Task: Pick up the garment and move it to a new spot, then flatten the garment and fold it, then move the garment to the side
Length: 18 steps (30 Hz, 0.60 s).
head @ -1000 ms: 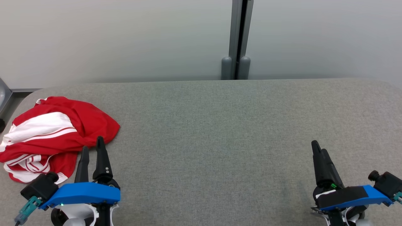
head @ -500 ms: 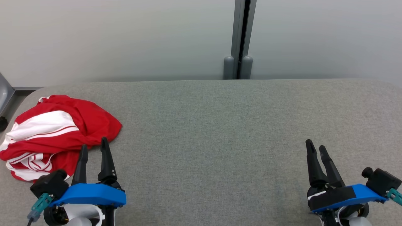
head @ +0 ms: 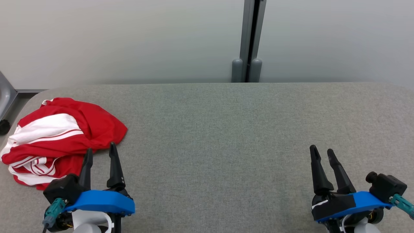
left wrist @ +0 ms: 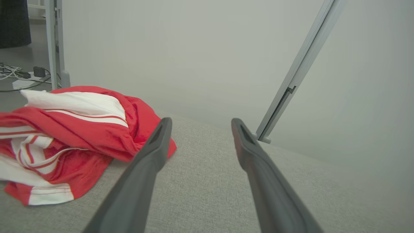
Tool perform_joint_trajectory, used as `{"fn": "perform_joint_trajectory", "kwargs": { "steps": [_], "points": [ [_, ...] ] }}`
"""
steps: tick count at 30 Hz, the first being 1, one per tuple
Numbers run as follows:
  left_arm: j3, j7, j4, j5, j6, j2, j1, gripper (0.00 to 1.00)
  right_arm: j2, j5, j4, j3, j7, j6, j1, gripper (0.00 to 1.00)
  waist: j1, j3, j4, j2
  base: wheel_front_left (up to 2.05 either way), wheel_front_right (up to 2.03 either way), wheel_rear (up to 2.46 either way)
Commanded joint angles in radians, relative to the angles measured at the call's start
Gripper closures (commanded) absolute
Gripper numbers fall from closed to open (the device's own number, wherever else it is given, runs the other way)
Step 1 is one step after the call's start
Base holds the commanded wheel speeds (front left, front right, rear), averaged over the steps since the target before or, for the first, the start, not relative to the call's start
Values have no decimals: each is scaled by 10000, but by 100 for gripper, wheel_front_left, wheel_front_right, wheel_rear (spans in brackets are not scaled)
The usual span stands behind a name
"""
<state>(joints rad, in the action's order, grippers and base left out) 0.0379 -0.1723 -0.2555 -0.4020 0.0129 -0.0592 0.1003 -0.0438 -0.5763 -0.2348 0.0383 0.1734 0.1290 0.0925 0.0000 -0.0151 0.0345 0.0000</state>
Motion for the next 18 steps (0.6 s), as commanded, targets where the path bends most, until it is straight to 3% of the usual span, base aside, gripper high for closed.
{"fn": "perform_joint_trajectory", "kwargs": {
  "steps": [1,18],
  "points": [
    [-11,-110,28,276,-47,-84,197,0,-80,317,47,28,94,19,144,0,0,-2,7,0,0,0,0],
    [21,-479,-397,1689,-177,-159,231,0,-89,1833,-91,103,469,23,187,0,0,9,143,0,0,0,0]
  ]
}}
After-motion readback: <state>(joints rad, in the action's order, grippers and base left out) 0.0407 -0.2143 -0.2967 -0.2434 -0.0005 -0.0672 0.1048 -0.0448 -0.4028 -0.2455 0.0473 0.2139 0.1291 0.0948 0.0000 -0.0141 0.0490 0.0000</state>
